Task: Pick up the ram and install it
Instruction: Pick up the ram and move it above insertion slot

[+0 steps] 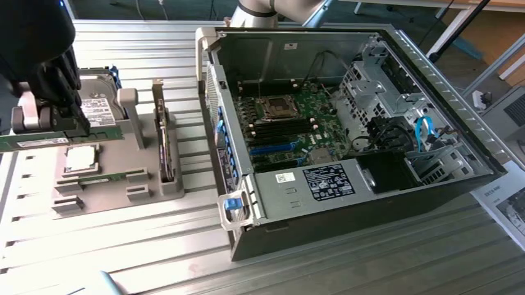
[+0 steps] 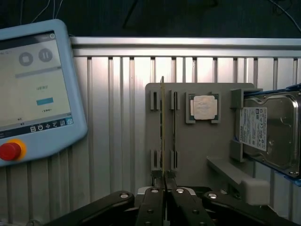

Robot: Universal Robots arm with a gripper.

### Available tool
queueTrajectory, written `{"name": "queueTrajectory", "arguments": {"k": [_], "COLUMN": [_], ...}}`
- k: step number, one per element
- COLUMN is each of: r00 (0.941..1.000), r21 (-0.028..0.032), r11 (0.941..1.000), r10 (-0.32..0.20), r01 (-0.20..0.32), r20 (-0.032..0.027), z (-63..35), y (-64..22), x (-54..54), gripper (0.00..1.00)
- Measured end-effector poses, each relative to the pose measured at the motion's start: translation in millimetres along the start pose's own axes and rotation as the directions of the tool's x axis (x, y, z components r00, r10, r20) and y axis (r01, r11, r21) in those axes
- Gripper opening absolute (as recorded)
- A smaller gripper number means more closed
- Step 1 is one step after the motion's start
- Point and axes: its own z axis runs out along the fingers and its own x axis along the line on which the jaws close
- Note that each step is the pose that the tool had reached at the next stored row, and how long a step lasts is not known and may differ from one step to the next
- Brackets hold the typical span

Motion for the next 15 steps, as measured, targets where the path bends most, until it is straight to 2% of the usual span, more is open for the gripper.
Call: {"name": "queueTrajectory", "arguments": {"k": [3,6,15], "r00": [1.0,1.0,1.0], "r21": [0.0001,0.0001,0.0], "r11": [1.0,1.0,1.0], "r10": [0.0,0.0,0.0], "r01": [0.0,0.0,0.0], "r20": [0.0,0.0,0.0], "z": [-8.2,-23.4,-24.5], "y": [-0.1,-0.1,-0.4], "x": [-0.2,-0.5,-0.6], "gripper": [0.12,0.12,0.12]}}
